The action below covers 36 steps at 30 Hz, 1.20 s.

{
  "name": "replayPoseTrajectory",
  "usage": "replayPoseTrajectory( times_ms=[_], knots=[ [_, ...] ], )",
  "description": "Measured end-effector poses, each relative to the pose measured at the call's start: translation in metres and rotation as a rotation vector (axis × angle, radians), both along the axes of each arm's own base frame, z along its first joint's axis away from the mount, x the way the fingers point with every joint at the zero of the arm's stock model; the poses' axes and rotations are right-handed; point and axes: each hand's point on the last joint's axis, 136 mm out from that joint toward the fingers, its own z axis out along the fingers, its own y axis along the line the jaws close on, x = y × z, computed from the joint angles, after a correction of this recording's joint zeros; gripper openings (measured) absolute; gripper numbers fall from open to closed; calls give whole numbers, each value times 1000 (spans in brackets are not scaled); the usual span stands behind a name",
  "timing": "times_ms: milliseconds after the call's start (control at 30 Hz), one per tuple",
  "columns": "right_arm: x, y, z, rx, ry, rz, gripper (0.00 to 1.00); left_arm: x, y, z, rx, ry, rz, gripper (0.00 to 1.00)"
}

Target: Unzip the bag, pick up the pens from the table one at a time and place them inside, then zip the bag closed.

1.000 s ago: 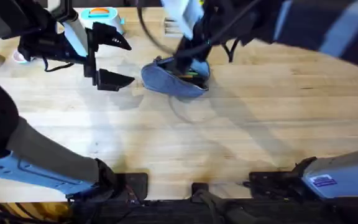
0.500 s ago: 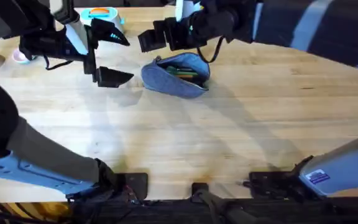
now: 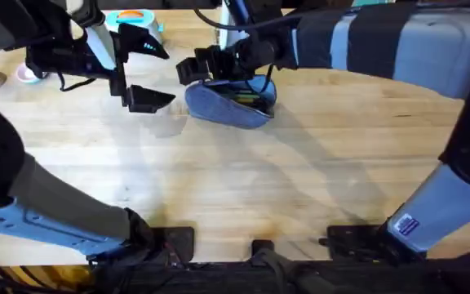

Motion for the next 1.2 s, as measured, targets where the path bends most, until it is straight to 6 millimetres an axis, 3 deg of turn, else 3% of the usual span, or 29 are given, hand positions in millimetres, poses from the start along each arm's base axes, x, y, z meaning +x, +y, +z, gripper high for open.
replayPoseTrajectory(
  times_ms=[133, 400, 567, 733, 800, 1067, 1200],
  knots=[
    [-6, 6, 3, 34, 21, 33, 953, 0, 0, 0, 0, 0, 0, 993],
    [-10, 9, 5, 52, 35, 53, 613, 0, 0, 0, 0, 0, 0, 993],
    [-10, 9, 5, 55, 38, 53, 471, 0, 0, 0, 0, 0, 0, 993],
    [-8, 9, 6, 59, 27, 44, 102, 0, 0, 0, 0, 0, 0, 993],
    [-6, 10, 7, 60, 23, 40, 37, 0, 0, 0, 0, 0, 0, 993],
    [-3, 8, 9, 63, 8, 41, 34, 0, 0, 0, 0, 0, 0, 993],
    [-3, 7, 21, 65, -33, 59, 33, 0, 0, 0, 0, 0, 0, 993]
  ],
)
